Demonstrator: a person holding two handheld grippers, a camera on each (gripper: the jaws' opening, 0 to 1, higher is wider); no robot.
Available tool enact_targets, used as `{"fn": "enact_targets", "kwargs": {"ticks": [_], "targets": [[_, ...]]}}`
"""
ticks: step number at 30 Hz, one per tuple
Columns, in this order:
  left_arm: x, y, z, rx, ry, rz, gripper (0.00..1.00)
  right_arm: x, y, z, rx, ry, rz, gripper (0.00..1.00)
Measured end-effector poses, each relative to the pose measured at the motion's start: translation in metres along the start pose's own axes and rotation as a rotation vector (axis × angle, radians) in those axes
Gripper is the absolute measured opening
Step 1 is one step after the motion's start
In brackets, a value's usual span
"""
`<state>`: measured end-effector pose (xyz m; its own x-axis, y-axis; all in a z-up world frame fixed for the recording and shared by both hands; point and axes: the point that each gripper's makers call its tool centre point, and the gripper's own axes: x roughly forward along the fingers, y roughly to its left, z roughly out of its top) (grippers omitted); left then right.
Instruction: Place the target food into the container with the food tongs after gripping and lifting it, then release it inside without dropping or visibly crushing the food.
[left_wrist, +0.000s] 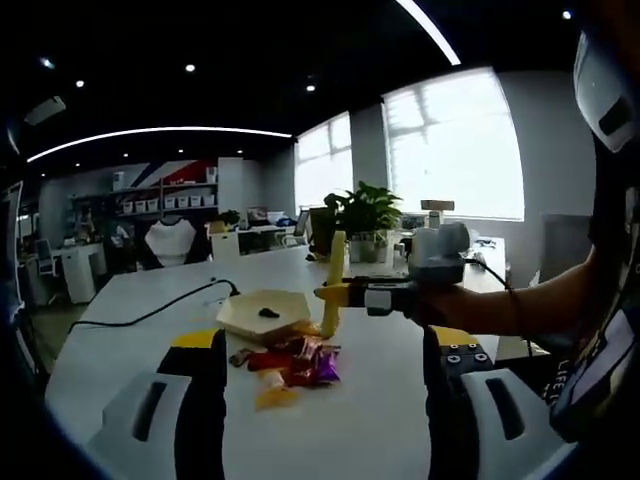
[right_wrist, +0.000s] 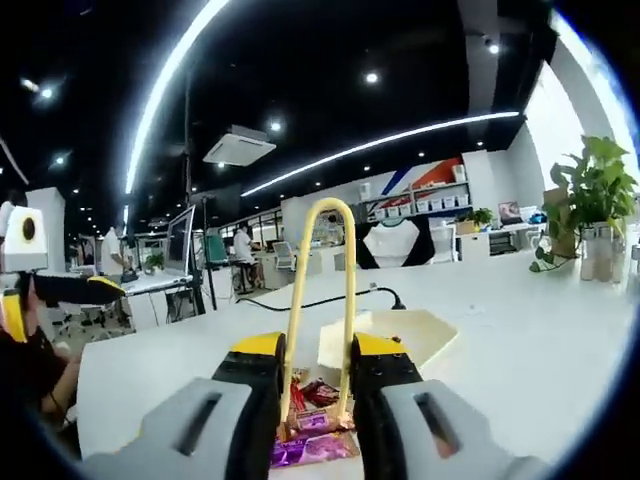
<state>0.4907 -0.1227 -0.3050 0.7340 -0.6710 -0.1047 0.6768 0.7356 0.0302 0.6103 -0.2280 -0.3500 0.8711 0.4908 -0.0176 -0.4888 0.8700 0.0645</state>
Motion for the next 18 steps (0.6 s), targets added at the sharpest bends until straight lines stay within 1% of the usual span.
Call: {"fn": "enact_targets", "kwargs": {"ticks": [1,2,3,4,5,7,9,11,15,17,18], "targets": [[-0.001,0.000,0.001,0.005,-0.001,-0.002,0.85,0.000,0.001,-0.001,0.012,-0.001,-0.006,0.22],[-0.001,0.000,0.001,0.008,-0.001,-0.002,0.85,0.000,0.002,-0.004,0.046,-0.001,-0.021,0.22],[-0.002,0.000,0.001,0.013,0.000,0.000,0.85,0.000,0.003,-0.007,0.055,0.002,-0.039,0.22],[-0.003,0.001,0.001,0.014,-0.005,-0.001,0.85,0.000,0.003,-0.011,0.035,0.013,-0.059,0.22],[-0.004,0.001,0.001,0.012,-0.015,-0.004,0.85,0.000,0.005,-0.013,0.037,0.012,-0.063,0.22],[-0.006,0.003,0.000,-0.001,-0.012,0.002,0.85,0.001,0.008,-0.017,0.038,0.021,-0.072,0.22],[-0.007,0.004,-0.002,0.002,-0.009,0.009,0.85,0.000,0.005,-0.021,0.017,0.046,-0.115,0.22],[-0.009,0.007,-0.003,0.001,-0.005,0.016,0.85,0.001,0.009,-0.020,0.008,0.034,-0.124,0.22],[-0.011,0.010,-0.004,-0.002,-0.005,0.024,0.85,0.006,0.011,-0.026,-0.007,0.056,-0.167,0.22],[-0.012,0.011,-0.003,0.001,-0.007,0.025,0.85,0.007,0.010,-0.027,-0.026,0.052,-0.202,0.22],[-0.012,0.011,-0.002,-0.001,-0.010,0.025,0.85,0.009,0.011,-0.029,-0.029,0.060,-0.201,0.22]]}}
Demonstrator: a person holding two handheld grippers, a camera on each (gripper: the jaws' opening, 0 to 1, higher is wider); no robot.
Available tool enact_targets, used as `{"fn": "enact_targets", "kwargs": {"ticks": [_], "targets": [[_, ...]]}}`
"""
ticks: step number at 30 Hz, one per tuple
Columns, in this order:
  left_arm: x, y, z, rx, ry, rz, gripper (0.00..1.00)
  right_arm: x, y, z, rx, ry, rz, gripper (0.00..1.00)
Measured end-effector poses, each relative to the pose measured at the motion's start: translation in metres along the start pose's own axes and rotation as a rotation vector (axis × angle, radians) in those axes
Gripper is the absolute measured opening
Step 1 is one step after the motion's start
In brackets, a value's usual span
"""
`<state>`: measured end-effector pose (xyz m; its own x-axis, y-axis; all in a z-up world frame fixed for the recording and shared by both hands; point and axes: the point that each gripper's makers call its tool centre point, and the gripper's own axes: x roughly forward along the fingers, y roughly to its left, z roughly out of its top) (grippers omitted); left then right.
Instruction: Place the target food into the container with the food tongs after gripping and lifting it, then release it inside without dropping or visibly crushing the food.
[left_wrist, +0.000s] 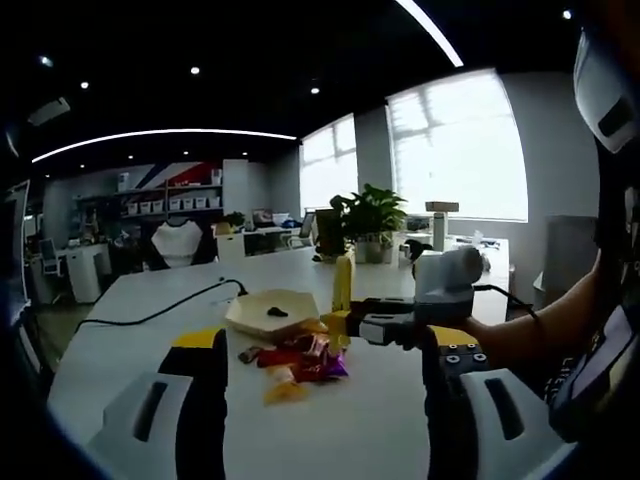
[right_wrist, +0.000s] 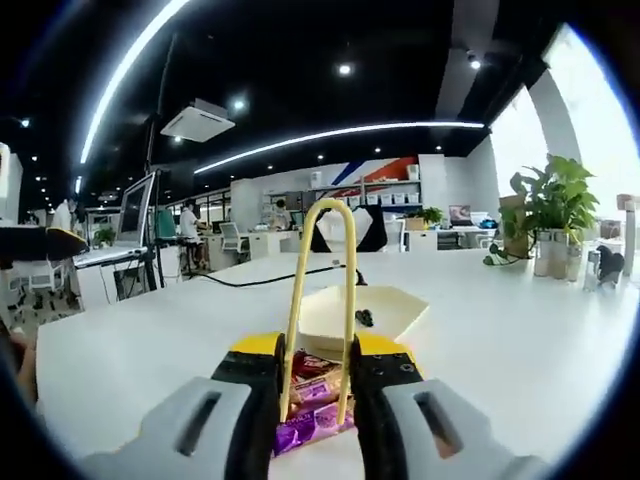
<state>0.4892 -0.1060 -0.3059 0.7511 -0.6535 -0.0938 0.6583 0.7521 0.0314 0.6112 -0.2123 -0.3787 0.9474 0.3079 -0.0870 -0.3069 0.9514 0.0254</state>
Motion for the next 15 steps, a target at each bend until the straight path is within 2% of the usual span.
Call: {"fn": "enact_targets", "kwargs": {"ticks": [3,5,12,15], "targets": [[-0.0008,0.0015,0.0002,-0.002,-0.001,0.002,0.84,0.0025,0.0033,-0.0057,0.006,0.015,-0.002,0.22],[-0.0020,0.0027,0.0005,0.002,-0.001,0.005,0.84,0.0025,0.0051,-0.0102,-0.042,0.021,0.008,0.22],[-0.0034,0.0066,-0.0018,-0.006,0.004,0.016,0.83,0.0019,0.0076,-0.0109,-0.088,0.024,0.023,0.22],[-0.0025,0.0062,-0.0004,-0.004,0.001,0.016,0.83,0.0009,0.0050,-0.0110,-0.074,0.024,0.035,0.22]]}}
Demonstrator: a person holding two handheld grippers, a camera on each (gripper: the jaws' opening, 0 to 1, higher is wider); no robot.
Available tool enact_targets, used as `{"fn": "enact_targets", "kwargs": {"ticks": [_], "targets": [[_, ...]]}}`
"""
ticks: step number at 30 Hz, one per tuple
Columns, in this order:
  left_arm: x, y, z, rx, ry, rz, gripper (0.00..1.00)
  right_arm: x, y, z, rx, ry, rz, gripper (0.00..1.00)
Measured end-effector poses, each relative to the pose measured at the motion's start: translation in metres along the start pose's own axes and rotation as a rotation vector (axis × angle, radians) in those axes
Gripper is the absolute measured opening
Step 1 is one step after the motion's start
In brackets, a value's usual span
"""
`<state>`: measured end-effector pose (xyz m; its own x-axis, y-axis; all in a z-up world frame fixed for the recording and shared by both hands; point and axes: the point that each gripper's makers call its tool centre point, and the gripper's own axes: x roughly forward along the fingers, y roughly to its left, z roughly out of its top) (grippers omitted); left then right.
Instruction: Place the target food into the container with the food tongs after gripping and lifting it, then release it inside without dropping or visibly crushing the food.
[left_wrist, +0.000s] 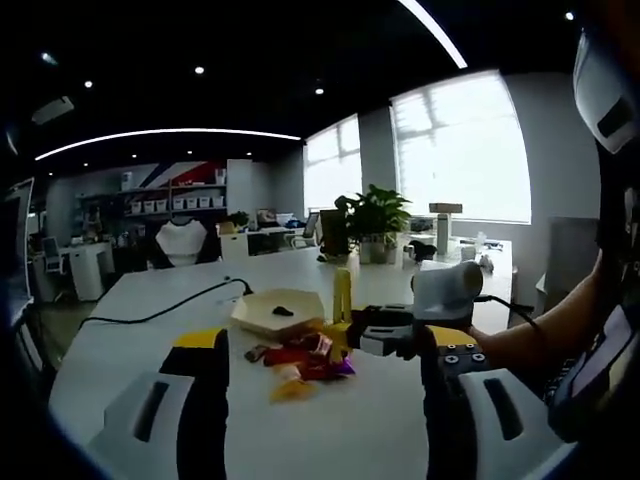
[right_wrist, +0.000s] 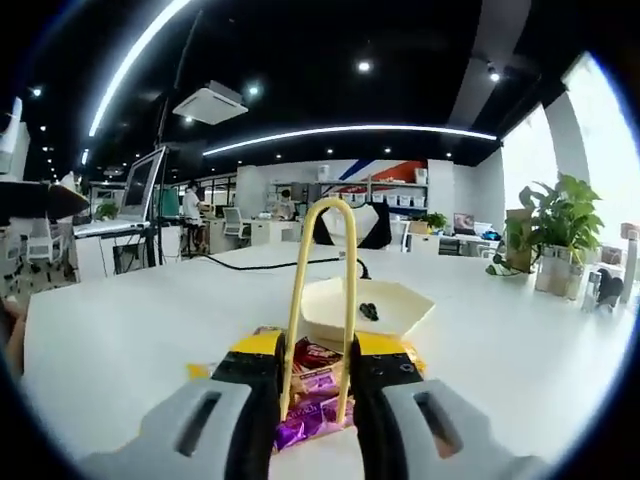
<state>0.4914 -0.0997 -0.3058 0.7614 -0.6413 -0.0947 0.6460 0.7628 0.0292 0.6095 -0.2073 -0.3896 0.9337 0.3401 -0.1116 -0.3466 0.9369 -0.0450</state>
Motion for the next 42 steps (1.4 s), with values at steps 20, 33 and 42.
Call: {"fn": "enact_targets", "kwargs": {"ticks": [20,33,42], "targets": [[0.008,-0.008,0.004,0.021,0.012,-0.014,0.82,-0.006,-0.005,0.002,0.001,-0.036,0.557,0.22],[0.014,-0.005,0.014,0.037,-0.001,-0.012,0.82,-0.007,0.008,0.002,-0.083,-0.041,0.843,0.22],[0.012,-0.002,0.012,0.038,0.006,-0.005,0.82,-0.005,0.009,0.002,-0.081,-0.049,0.803,0.21]]}}
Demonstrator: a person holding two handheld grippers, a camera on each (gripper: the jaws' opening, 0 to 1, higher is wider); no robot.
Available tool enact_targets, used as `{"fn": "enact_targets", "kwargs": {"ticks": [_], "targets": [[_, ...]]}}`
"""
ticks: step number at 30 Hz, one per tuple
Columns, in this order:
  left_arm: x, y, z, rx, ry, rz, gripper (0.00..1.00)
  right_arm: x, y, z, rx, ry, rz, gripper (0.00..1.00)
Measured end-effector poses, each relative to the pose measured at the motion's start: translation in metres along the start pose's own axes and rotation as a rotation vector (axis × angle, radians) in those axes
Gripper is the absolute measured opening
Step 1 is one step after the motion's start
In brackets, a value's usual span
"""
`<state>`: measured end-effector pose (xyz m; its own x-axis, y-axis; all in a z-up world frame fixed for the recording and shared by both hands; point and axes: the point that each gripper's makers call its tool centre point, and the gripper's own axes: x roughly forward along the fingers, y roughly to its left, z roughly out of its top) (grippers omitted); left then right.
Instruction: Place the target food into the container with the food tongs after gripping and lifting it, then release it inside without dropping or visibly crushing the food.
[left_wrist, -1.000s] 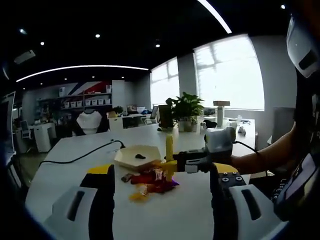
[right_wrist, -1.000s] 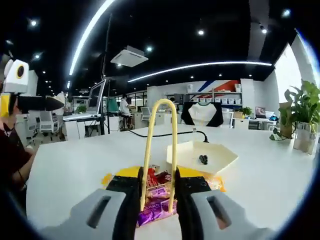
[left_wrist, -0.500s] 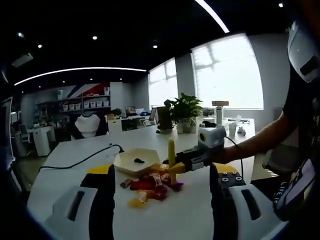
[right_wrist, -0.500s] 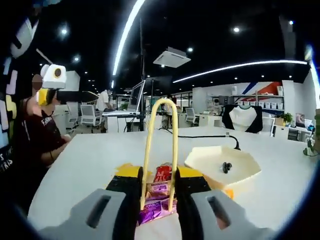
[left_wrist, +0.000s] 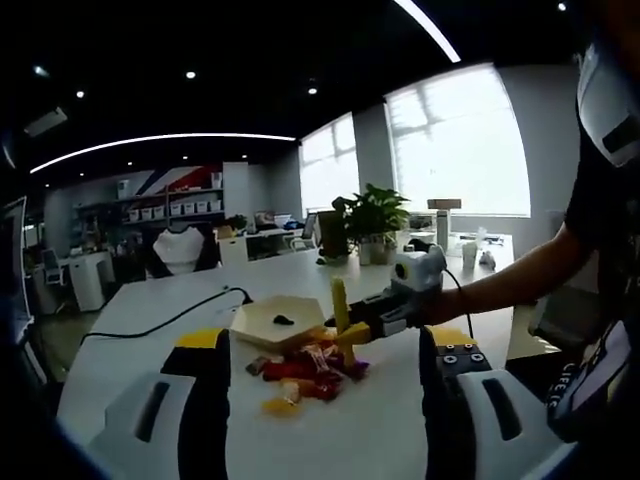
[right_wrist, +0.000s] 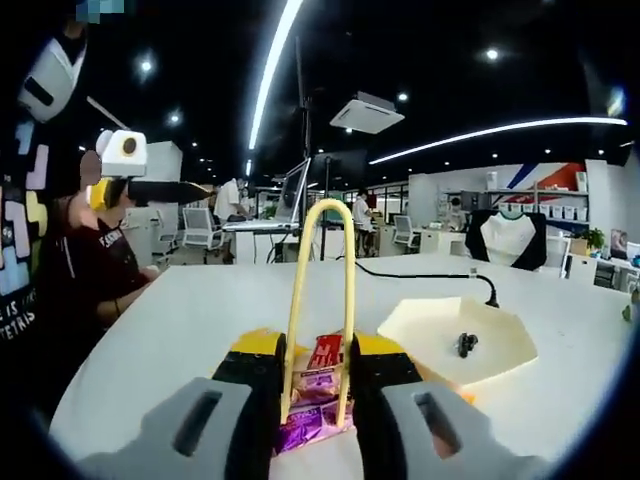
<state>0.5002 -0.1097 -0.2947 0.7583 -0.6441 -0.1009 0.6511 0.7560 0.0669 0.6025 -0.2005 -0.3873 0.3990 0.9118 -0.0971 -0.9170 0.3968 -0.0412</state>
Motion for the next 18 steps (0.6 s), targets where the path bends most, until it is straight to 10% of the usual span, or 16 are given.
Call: {"fn": "enact_targets", "kwargs": {"ticks": [18], "targets": [[-0.012,0.006,-0.002,-0.013,-0.015,0.015,0.81,-0.021,-0.018,0.033,0.096,-0.155,-0.488,0.23]]}}
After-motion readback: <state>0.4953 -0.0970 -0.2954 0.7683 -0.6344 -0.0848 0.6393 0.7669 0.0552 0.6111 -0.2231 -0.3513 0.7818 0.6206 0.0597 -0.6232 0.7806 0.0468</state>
